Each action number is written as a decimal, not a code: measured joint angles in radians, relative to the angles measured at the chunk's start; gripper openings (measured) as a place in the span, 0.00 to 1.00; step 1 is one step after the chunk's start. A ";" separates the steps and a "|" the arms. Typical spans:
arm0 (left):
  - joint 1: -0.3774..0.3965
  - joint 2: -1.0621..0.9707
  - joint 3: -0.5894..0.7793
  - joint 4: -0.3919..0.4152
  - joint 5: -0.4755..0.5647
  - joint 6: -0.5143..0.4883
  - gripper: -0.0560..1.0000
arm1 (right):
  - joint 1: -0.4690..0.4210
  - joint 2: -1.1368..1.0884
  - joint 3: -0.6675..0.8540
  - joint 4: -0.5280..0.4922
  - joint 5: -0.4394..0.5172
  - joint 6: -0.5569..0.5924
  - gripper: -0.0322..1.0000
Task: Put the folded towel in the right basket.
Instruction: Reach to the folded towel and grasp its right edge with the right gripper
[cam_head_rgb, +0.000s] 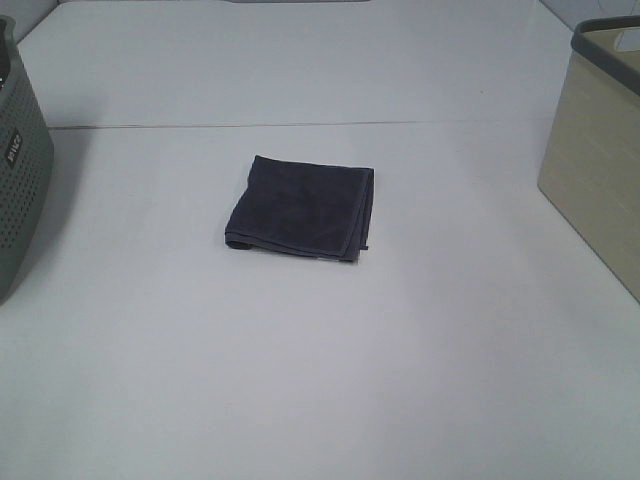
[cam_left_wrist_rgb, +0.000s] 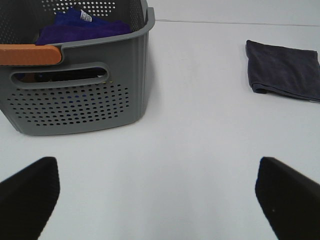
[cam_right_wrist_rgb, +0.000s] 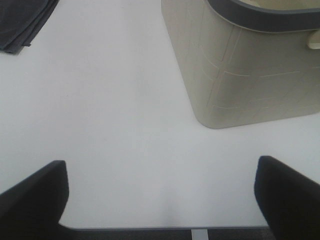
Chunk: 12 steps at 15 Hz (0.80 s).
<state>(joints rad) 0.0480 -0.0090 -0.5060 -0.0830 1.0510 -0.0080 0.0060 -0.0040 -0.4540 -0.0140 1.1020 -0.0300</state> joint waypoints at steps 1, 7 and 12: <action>0.000 0.000 0.000 0.000 0.000 0.000 0.99 | 0.000 0.000 0.000 0.000 0.000 0.000 0.97; 0.000 0.000 0.000 0.009 0.000 0.000 0.99 | 0.000 0.000 0.000 0.001 0.000 0.000 0.97; 0.000 0.000 0.000 0.009 0.000 0.000 0.99 | 0.000 0.000 0.000 0.001 0.000 0.000 0.97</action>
<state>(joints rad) 0.0480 -0.0090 -0.5060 -0.0740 1.0510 -0.0080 0.0060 -0.0040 -0.4540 -0.0130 1.1020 -0.0300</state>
